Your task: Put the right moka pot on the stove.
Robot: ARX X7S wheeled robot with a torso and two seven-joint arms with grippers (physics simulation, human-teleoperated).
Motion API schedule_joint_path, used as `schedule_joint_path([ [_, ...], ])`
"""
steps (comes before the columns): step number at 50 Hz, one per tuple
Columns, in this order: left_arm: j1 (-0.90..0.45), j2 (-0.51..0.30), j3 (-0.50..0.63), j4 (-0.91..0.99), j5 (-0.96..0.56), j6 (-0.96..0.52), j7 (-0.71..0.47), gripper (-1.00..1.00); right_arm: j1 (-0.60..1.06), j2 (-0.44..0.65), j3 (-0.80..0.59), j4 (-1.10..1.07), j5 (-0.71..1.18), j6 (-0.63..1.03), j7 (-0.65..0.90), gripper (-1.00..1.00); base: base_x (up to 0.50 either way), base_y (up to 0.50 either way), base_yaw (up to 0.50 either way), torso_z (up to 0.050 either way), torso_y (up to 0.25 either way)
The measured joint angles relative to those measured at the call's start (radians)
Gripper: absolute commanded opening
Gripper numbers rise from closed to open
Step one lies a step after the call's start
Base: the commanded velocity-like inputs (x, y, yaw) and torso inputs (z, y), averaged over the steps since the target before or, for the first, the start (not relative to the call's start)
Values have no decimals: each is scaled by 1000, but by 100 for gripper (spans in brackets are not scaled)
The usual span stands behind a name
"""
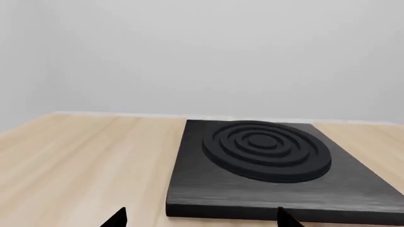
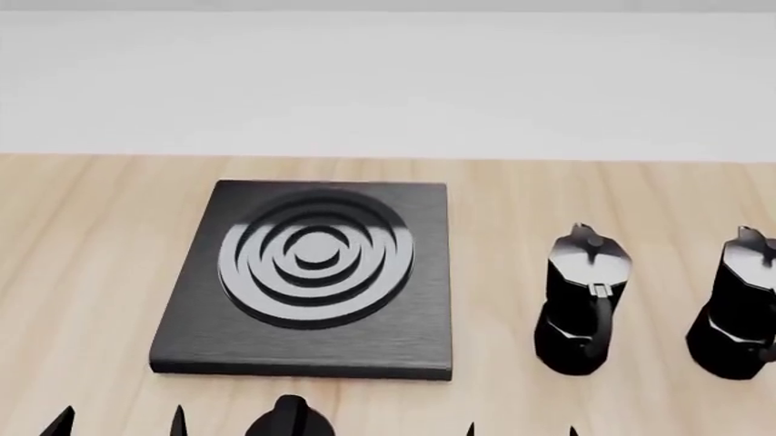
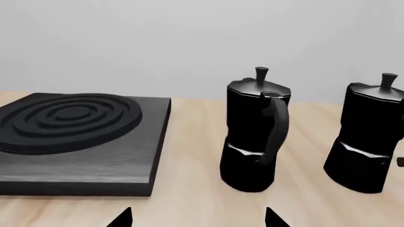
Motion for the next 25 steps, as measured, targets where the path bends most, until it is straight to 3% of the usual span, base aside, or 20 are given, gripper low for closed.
schedule_joint_path([
  [25, -3, -8, 11, 0, -8, 0, -9, 100, 8, 6, -12, 12, 4, -6, 6, 100, 120, 0, 0, 0, 0],
])
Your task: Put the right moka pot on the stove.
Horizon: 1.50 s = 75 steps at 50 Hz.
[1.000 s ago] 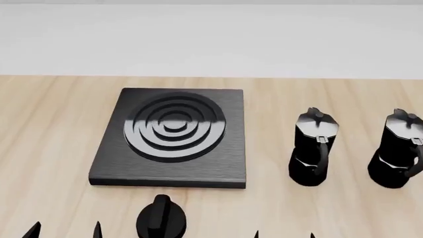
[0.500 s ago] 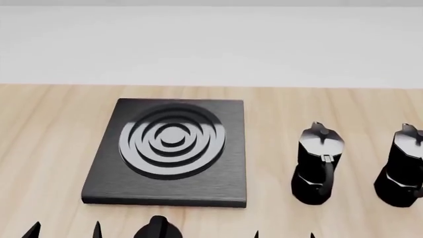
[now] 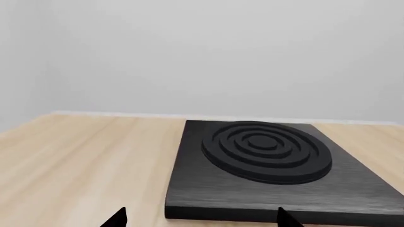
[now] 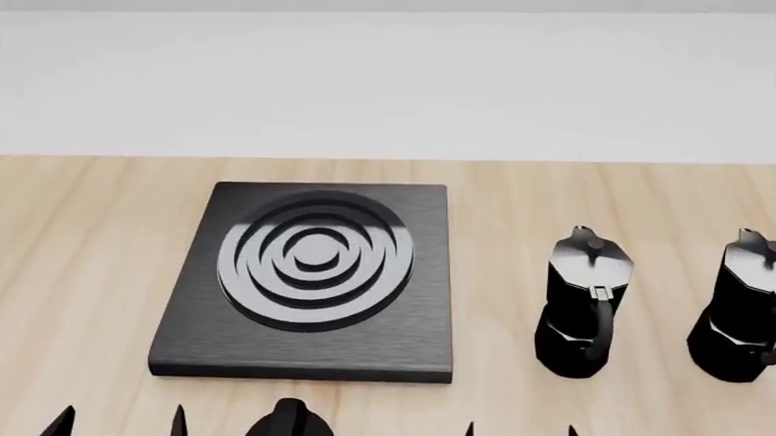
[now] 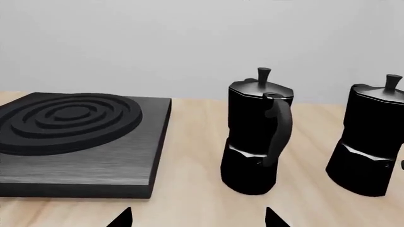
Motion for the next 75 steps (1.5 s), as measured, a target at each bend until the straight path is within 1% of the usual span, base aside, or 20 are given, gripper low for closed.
schedule_joint_path([
  [11, 1, -9, 5, 21, -5, -17, -7, 100, 5, 8, -8, -25, 0, 23, 5, 100, 0, 0, 0, 0, 0],
  [18, 14, -28, 4, 100, -23, -70, -20, 100, 4, 19, -8, -79, 4, 60, 17, 100, 0, 0, 0, 0, 1],
  [36, 56, -125, -20, 525, -63, -317, -117, 100, -21, 73, 1, -322, 3, 190, 64, 100, 0, 0, 0, 0, 0],
  [48, 33, -181, -48, 810, -117, -529, -196, 100, -34, 113, 16, -523, 17, 316, 97, 100, 0, 0, 0, 0, 0],
  [53, 20, -201, -60, 900, -143, -597, -225, 100, -38, 127, 23, -592, 24, 358, 109, 100, 0, 0, 0, 0, 0],
  [63, 8, -224, -68, 987, -172, -662, -258, 100, -42, 140, 28, -659, 30, 398, 122, 100, 0, 0, 0, 0, 0],
  [75, 2, -239, -71, 1016, -200, -676, -276, 100, -47, 147, 28, -681, 35, 407, 128, 100, 0, 0, 0, 0, 0],
])
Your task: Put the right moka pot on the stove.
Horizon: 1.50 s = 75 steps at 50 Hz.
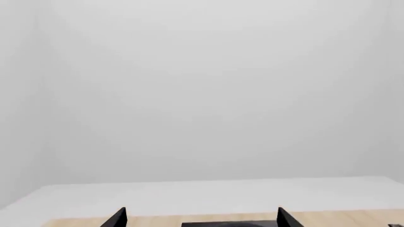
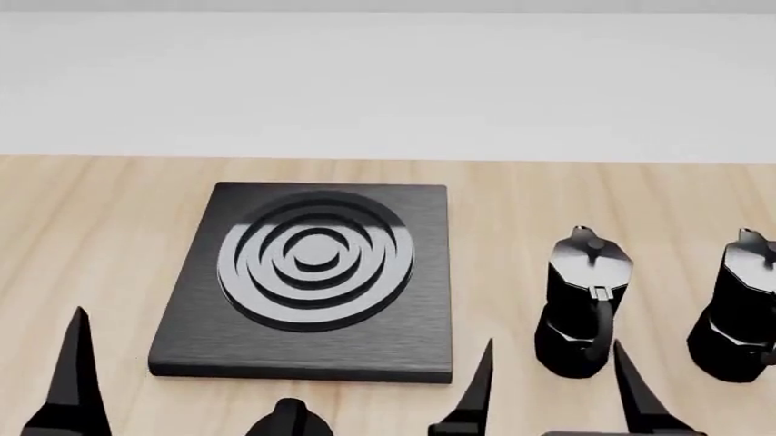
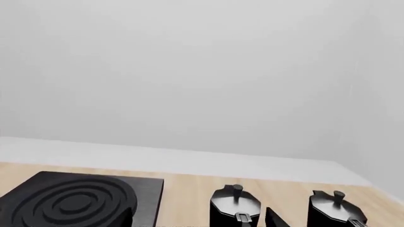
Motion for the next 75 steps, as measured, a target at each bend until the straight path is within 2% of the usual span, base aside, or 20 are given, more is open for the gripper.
schedule_joint_path([
  [21, 2, -29, 21, -4, -17, 38, -31, 100, -11, 6, -4, 0, 3, -14, 3, 100, 0, 0, 0, 0, -76],
  [59, -1, -65, 51, -23, -30, 79, -73, 100, -17, 20, -11, -12, 3, -17, 14, 100, 0, 0, 0, 0, -167],
  [75, -1, -74, 52, -30, -48, 91, -86, 100, -34, 49, 5, -31, 11, -38, 4, 100, 0, 0, 0, 0, -5],
])
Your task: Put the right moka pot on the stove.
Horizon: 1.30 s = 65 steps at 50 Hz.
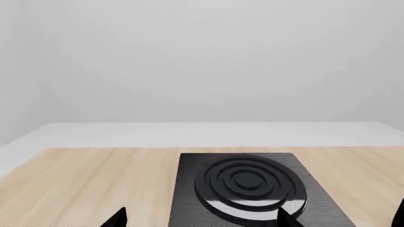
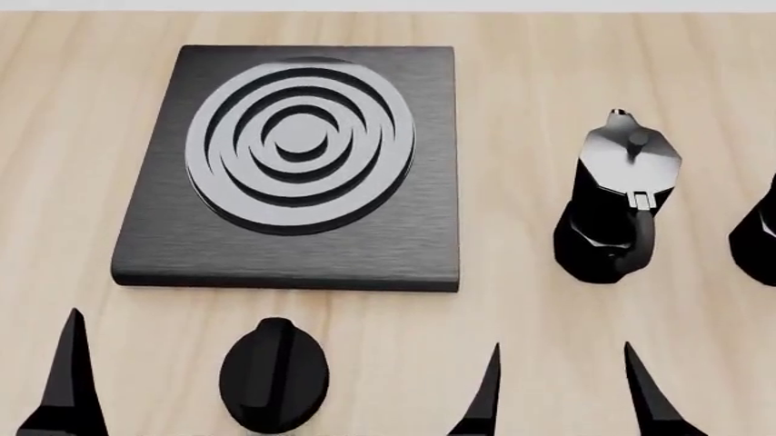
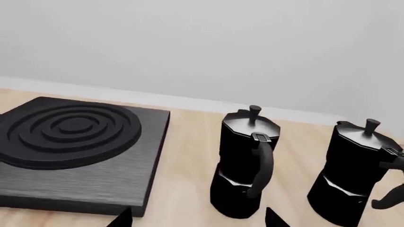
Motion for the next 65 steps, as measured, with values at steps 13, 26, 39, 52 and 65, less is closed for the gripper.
schedule_joint_path([
  [13, 1, -8, 6, -1, -5, 9, -9, 100, -41, 58, 79, -52, 65, -36, -26, 100, 0, 0, 0, 0, 0],
  [26, 1, -15, 12, -4, -7, 18, -17, 100, -76, 107, 186, -64, 151, -67, -47, 100, 0, 0, 0, 0, 0],
  [39, -2, -22, 16, -4, -15, 20, -26, 100, -92, 159, 295, -69, 268, -70, -74, 100, 0, 0, 0, 0, 0],
  [52, -2, -28, 20, -8, -21, 26, -33, 100, -122, 212, 388, -60, 342, -83, -111, 100, 0, 0, 0, 0, 0],
  [65, -4, -35, 23, -9, -28, 28, -41, 100, -144, 241, 449, -20, 382, -111, -156, 100, 0, 0, 0, 0, 0],
])
